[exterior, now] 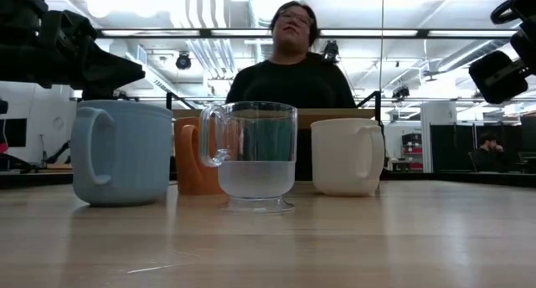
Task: Stack small to large cups/mugs on shelf
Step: Put the transparent mug on the shelf
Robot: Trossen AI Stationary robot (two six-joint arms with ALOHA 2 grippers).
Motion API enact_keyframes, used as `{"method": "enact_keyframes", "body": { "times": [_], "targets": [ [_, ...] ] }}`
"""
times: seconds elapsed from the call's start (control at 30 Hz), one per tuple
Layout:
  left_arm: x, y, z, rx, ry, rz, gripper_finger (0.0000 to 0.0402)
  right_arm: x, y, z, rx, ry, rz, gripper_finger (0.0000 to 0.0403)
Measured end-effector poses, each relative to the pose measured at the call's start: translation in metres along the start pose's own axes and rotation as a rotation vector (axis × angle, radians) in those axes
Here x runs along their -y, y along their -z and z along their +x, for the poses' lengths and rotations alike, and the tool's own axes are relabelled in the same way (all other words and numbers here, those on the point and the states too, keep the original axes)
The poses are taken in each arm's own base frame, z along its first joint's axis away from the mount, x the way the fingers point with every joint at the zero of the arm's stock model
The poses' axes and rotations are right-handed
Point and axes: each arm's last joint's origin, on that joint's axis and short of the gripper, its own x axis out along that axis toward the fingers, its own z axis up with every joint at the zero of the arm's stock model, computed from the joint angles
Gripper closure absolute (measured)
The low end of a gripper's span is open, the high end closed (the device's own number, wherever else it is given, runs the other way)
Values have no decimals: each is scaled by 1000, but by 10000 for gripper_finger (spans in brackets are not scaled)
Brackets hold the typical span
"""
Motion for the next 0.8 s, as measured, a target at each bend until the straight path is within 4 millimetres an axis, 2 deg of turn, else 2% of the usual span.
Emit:
{"method": "enact_keyframes", "body": {
  "times": [0.4, 0.8],
  "targets": [
    [0, 0, 0, 0, 0, 0, 333, 1, -1, 0, 19, 47, -176, 394],
    [0, 0, 0, 0, 0, 0, 333, 3, -2, 0, 34, 101, -189, 394]
  ]
}}
